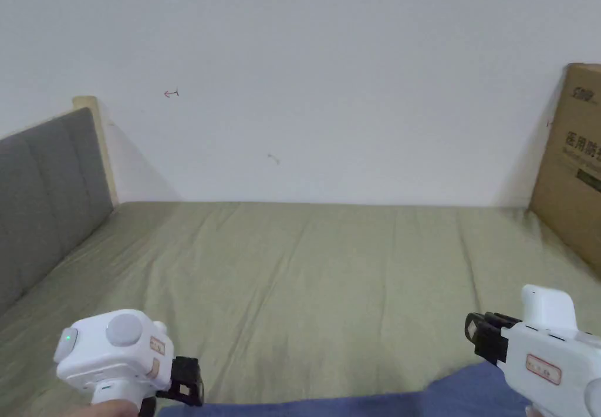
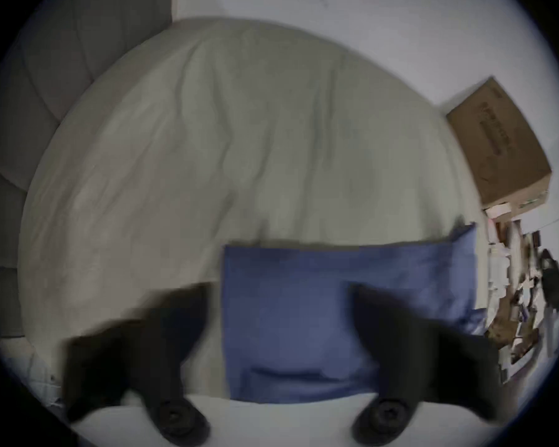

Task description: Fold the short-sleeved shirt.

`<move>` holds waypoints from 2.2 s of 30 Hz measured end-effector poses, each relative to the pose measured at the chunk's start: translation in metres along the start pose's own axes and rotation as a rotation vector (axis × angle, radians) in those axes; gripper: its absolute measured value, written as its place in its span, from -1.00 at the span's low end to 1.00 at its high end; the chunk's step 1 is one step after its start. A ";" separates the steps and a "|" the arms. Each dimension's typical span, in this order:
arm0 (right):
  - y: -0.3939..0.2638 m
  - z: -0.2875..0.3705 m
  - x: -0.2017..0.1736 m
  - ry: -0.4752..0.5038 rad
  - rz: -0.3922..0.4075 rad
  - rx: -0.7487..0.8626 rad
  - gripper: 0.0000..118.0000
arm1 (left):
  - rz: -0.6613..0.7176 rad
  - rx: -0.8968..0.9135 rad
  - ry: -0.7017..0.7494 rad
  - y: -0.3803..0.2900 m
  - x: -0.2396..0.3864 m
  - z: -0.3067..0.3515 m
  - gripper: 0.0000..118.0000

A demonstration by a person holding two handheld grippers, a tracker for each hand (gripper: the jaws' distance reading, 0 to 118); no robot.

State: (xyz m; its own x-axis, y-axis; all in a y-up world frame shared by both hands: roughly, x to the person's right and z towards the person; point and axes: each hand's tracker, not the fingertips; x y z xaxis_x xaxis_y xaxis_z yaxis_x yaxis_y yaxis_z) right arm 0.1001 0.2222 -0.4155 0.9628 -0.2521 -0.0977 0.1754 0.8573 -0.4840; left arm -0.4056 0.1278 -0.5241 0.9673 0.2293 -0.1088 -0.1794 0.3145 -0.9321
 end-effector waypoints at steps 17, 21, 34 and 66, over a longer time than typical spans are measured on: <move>-0.005 -0.059 0.049 0.018 0.030 -0.155 -1.00 | -0.330 0.178 0.020 -0.029 0.018 -0.013 -0.99; 0.017 -0.082 0.082 -0.043 0.023 -0.185 -1.00 | -0.317 0.305 -0.082 -0.035 0.026 0.034 -0.99; 0.001 -0.201 0.174 -0.304 -0.191 -0.613 0.82 | -0.316 0.354 -0.099 -0.043 0.032 0.061 -0.99; 0.022 0.035 0.129 -0.153 -0.075 -0.186 -0.96 | -0.308 0.392 -0.177 -0.042 0.025 0.086 -0.99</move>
State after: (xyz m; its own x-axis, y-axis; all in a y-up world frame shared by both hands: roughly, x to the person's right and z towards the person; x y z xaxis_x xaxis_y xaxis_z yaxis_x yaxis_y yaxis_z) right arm 0.2358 0.2245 -0.4086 0.9708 -0.2294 0.0705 0.2206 0.7375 -0.6384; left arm -0.3889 0.1994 -0.4584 0.9468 0.2127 0.2416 0.0225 0.7051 -0.7088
